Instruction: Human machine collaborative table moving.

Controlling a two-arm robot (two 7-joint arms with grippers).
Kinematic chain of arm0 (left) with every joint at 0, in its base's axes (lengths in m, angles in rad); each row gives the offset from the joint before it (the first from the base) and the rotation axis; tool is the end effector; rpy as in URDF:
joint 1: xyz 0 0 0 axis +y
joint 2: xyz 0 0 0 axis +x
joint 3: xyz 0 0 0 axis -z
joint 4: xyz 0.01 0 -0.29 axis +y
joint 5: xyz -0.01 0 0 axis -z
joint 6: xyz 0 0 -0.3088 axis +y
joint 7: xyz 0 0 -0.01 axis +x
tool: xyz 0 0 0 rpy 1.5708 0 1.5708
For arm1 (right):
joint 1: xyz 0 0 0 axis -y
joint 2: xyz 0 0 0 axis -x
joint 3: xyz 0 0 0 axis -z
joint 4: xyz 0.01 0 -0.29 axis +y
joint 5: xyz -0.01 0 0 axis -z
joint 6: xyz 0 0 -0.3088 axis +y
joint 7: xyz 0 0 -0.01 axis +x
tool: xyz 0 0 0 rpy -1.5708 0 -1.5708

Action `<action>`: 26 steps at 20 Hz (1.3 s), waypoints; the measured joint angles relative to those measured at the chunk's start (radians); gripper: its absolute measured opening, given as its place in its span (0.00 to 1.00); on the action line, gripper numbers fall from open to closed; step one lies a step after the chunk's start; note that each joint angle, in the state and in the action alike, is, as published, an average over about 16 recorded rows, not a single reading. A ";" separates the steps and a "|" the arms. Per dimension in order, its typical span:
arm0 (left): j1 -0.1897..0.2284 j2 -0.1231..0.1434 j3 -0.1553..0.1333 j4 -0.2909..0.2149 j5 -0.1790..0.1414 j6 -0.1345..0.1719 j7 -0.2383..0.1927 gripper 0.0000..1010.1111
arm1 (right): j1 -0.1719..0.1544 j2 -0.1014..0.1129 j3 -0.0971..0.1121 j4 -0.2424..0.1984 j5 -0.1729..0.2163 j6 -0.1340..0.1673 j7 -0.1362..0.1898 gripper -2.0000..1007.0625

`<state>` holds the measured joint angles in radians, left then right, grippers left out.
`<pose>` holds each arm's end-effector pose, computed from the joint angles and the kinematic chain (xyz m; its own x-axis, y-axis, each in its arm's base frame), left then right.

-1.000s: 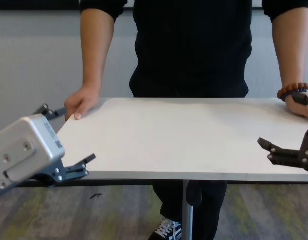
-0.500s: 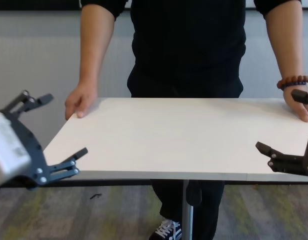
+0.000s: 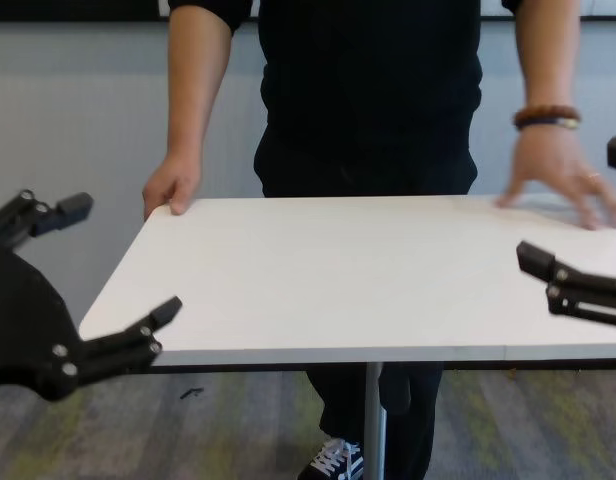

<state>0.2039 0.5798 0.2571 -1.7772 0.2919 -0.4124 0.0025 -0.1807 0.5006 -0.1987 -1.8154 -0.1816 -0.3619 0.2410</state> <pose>0.2568 0.0570 -0.2968 0.3327 0.6345 0.6976 -0.8069 0.5744 -0.1376 0.2686 -0.0492 -0.2758 0.4559 -0.6353 0.6233 0.7641 0.6385 0.0919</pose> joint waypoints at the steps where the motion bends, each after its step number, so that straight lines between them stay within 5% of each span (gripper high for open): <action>1: 0.010 0.003 -0.006 -0.008 -0.018 -0.008 -0.007 0.99 | -0.011 -0.001 0.004 -0.014 0.010 -0.002 0.004 1.00; 5: 0.046 0.010 -0.028 -0.038 -0.053 -0.022 -0.018 0.99 | -0.048 -0.006 0.017 -0.062 0.019 0.001 0.003 1.00; 12: 0.092 0.019 -0.057 -0.077 -0.031 -0.020 -0.009 0.99 | -0.085 -0.020 0.026 -0.114 -0.047 0.034 -0.020 1.00; 19: 0.099 0.019 -0.062 -0.080 -0.008 -0.013 -0.006 0.99 | -0.092 -0.028 0.026 -0.123 -0.102 0.057 -0.038 1.00; 26: 0.094 0.020 -0.058 -0.077 -0.020 -0.020 -0.009 0.99 | -0.088 -0.026 0.025 -0.120 -0.089 0.053 -0.030 1.00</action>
<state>0.2984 0.5995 0.1988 -1.8546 0.2720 -0.4322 -0.0070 -0.2688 0.4750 -0.1741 -1.9351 -0.2704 -0.3093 0.2110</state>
